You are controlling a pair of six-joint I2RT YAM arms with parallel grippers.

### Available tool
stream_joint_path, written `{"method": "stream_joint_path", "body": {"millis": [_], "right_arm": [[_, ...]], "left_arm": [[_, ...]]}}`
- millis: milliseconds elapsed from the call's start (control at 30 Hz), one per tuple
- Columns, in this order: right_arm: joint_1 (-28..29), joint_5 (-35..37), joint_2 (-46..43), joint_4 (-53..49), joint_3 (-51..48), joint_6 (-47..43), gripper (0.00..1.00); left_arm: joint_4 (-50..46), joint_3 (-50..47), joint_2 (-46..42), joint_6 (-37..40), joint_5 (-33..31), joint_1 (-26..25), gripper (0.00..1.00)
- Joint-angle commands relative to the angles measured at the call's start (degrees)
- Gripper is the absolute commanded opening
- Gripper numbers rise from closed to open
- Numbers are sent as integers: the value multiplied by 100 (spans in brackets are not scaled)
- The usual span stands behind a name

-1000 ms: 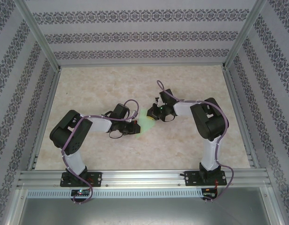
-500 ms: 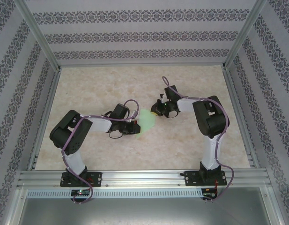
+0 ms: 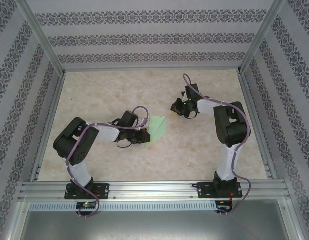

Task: Fold a paper plane with a square sheet of paper (pick it up from the middle)
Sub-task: Fourth fold the wing at the center of the table.

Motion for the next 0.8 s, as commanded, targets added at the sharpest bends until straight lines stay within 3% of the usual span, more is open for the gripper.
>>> {"method": "stream_joint_path", "body": {"millis": [0, 400, 767], "right_arm": [[275, -9, -741, 51, -171, -102, 11], [1579, 84, -965, 675, -1094, 551, 10], [1789, 127, -379, 893, -1244, 645, 9]], "left_arm": [[-1087, -288, 329, 157, -486, -83, 2], [-1174, -230, 241, 192, -511, -83, 2], [-1153, -252, 311, 232, -510, -83, 2]]}}
